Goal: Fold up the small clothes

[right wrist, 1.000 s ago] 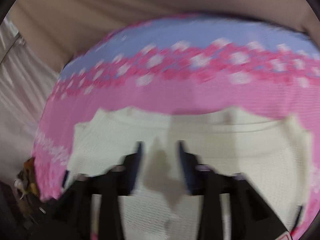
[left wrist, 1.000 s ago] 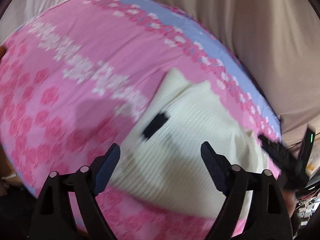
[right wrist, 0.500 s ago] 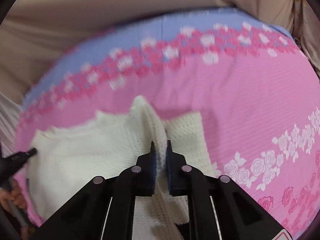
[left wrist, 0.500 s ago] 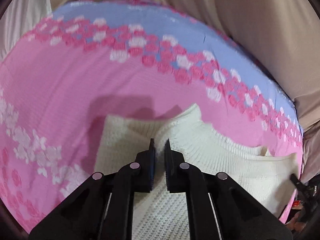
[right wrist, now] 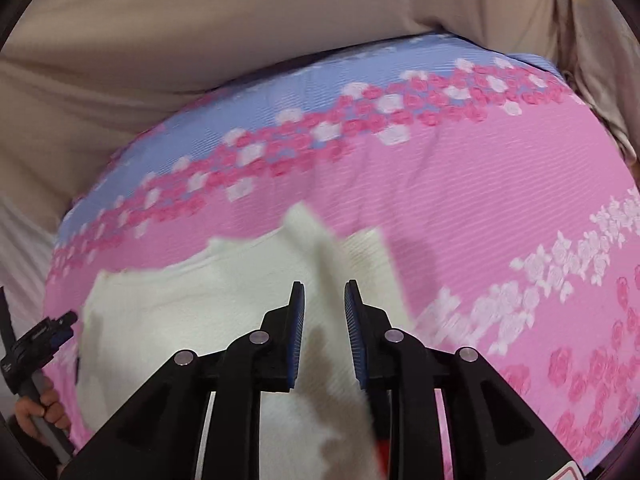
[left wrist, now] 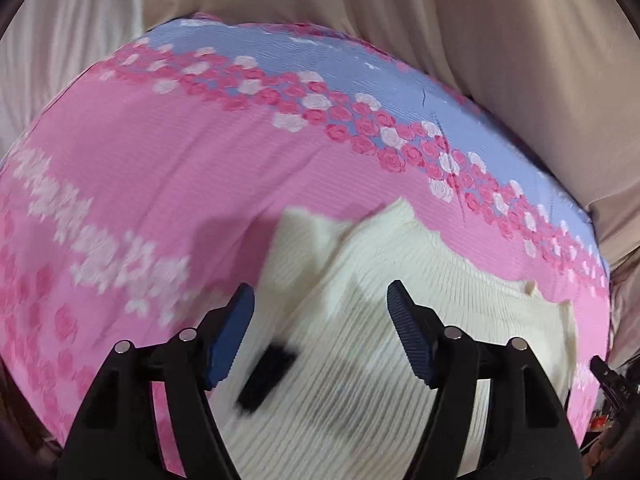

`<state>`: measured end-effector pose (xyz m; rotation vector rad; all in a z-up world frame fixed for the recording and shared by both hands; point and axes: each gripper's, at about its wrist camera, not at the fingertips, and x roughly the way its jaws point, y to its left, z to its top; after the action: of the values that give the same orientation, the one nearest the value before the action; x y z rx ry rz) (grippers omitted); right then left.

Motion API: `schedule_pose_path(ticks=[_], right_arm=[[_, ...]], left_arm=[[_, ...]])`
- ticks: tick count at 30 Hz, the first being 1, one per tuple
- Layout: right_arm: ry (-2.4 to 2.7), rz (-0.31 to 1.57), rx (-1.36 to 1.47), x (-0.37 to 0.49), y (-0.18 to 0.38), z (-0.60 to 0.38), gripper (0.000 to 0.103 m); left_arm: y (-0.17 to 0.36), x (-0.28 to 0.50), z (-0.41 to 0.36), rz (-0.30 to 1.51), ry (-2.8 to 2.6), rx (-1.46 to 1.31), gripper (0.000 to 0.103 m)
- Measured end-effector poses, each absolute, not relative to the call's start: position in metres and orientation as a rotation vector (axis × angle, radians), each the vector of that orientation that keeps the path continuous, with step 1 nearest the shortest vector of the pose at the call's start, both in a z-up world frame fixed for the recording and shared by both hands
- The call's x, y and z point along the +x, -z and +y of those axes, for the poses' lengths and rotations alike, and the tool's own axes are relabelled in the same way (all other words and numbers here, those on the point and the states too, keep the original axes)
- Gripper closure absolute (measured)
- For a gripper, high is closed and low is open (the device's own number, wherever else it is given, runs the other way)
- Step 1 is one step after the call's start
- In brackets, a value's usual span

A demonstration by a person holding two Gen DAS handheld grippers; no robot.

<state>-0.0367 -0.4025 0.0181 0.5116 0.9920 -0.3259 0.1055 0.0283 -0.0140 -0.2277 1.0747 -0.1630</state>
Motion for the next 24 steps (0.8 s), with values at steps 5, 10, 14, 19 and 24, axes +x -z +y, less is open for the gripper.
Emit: schedule_pose_path(ticks=[5, 10, 14, 19, 24], right_arm=[[0.055, 1.087, 0.452, -0.026, -0.012, -0.301, 0.084], [-0.009, 1.206, 0.332, 0.015, 0.022, -0.236, 0.084], [0.023, 1.263, 0.281, 0.027, 0.051, -0.225, 0.084], [0.020, 1.252, 0.212, 0.031, 0.052, -0.216, 0.083], [-0.019, 1.192, 0.362, 0.023, 0.055, -0.236, 0.083]], left_arm=[[0.045, 0.047, 0.079, 1.166, 0.098, -0.434, 0.028], [0.083, 0.019, 0.105, 1.220, 0.009, -0.686, 0.021], [0.081, 0.021, 0.102, 1.192, -0.001, -0.663, 0.021], [0.066, 0.031, 0.092, 1.189, 0.079, -0.653, 0.087], [-0.033, 0.026, 0.019, 0.979, 0.301, -0.421, 0.090]])
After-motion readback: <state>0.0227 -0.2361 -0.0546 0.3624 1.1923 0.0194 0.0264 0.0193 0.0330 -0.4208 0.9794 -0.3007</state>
